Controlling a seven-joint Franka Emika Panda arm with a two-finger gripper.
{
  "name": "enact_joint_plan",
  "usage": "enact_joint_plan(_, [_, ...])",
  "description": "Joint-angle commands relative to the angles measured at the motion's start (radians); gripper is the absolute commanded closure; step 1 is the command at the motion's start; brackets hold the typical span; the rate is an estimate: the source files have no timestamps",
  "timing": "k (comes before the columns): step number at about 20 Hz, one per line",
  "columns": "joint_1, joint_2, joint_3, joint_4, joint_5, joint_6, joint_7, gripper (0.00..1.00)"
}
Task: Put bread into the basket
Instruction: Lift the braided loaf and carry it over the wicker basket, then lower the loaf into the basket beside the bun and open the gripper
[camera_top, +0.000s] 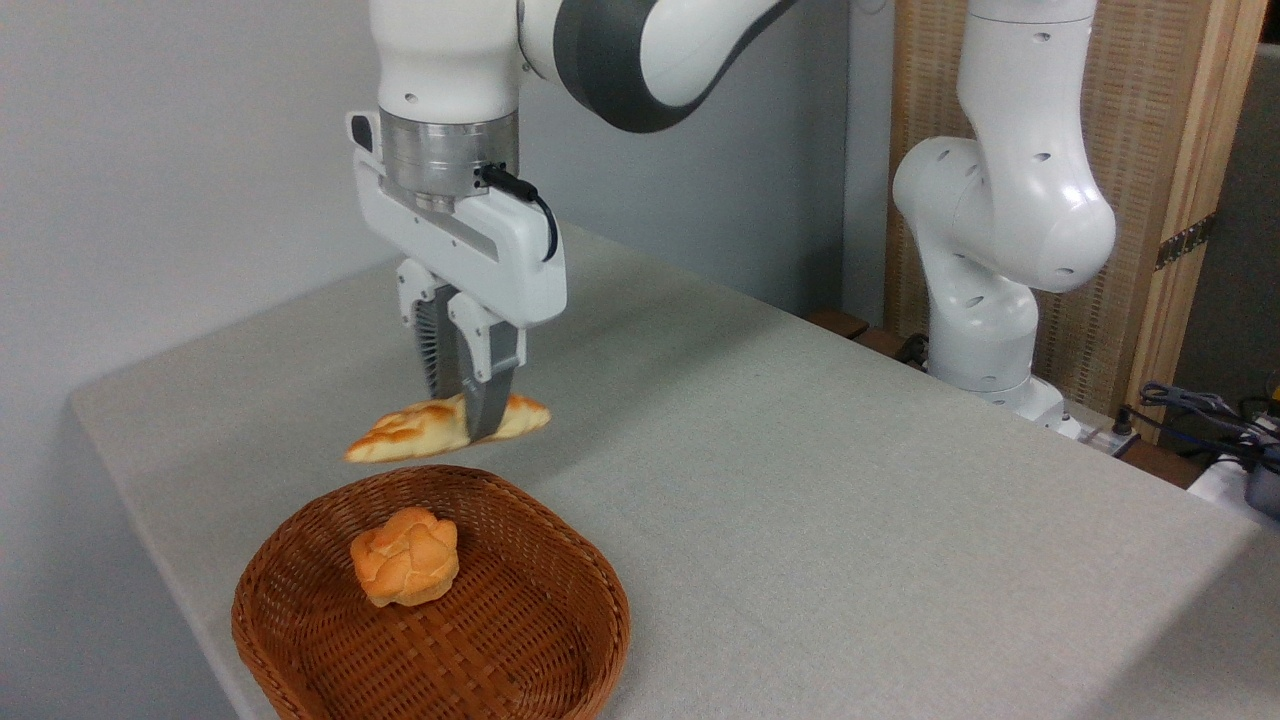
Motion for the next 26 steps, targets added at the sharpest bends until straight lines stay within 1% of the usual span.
enact_joint_plan(1, [-0.01,0.043,0.037,0.011,-0.004,0.125,-0.001,0.37])
enact_joint_plan(2, [-0.008,0.054,0.04,0.011,-0.004,0.148,0.0,0.31])
enact_joint_plan(3, [-0.008,0.066,0.043,0.011,-0.004,0.169,0.002,0.22])
enact_joint_plan(4, [-0.008,0.075,0.057,0.011,-0.003,0.188,0.006,0.05])
enact_joint_plan(5, [-0.01,0.083,0.069,0.011,0.004,0.203,0.019,0.0])
enact_joint_plan(8, [-0.01,0.095,0.071,0.009,0.007,0.209,0.057,0.0])
enact_joint_plan(16, [-0.01,0.095,0.071,0.009,0.005,0.203,0.059,0.0])
enact_joint_plan(19, [-0.011,0.074,0.068,0.011,0.007,0.186,0.045,0.0])
enact_joint_plan(22, [-0.013,0.037,0.059,0.014,0.007,0.081,0.045,0.0])
enact_joint_plan(24, [-0.019,0.016,0.056,0.029,0.008,-0.02,0.045,0.0])
enact_joint_plan(25, [-0.022,0.011,0.054,0.041,0.022,-0.08,0.045,0.0])
enact_joint_plan(26, [-0.022,0.005,0.039,0.054,0.051,-0.14,0.045,0.0])
